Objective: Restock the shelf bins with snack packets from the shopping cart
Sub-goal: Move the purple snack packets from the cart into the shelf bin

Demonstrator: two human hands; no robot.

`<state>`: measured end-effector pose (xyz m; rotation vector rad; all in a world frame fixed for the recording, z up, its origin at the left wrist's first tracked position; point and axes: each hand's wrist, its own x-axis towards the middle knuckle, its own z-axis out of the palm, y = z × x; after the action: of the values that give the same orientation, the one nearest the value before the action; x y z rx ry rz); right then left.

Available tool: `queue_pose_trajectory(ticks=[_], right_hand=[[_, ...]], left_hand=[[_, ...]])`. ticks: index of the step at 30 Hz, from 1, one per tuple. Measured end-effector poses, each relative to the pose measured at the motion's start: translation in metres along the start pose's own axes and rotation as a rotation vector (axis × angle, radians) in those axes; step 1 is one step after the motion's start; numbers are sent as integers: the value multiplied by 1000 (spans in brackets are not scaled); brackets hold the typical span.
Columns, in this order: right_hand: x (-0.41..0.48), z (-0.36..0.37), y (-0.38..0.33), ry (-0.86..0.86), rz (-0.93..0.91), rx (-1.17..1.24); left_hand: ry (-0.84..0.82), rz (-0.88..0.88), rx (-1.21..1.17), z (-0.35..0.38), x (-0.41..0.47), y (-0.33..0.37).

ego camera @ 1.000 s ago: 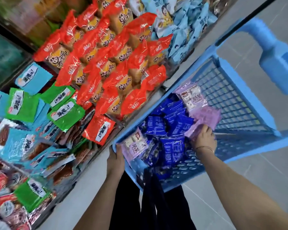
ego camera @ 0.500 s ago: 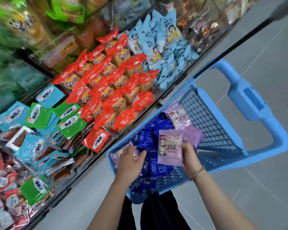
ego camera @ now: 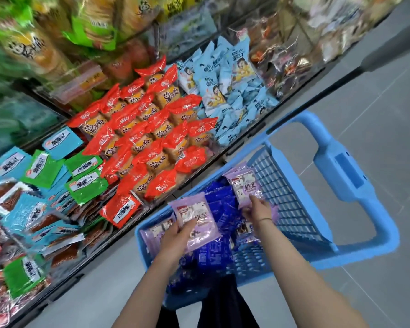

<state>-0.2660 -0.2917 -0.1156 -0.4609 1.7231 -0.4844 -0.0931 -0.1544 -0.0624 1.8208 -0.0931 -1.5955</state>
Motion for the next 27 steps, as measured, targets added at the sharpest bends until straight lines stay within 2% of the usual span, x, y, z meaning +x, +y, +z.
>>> queue_pose_trajectory(ticks=[2, 5, 8, 12, 14, 21, 25, 27], right_hand=[[24, -1, -1, -23, 117, 24], [49, 4, 0, -63, 190, 76], [56, 19, 1, -26, 230, -26], [31, 18, 8, -35, 205, 245], [7, 8, 8, -81, 211, 296], [-86, 3, 38, -310, 231, 180], [-112, 17, 46, -332, 160, -12], [-115, 20, 43, -363, 109, -107]], left_hand=[[3, -34, -96, -11, 3, -5], [45, -55, -160, -27, 1, -10], [72, -51, -208, -37, 0, -14], [82, -29, -162, -38, -1, -15], [87, -15, -112, -35, -3, -13], [80, -106, -124, -4, -8, -7], [-80, -67, -233, 10, -15, 2], [-100, -31, -226, 10, -17, 3]])
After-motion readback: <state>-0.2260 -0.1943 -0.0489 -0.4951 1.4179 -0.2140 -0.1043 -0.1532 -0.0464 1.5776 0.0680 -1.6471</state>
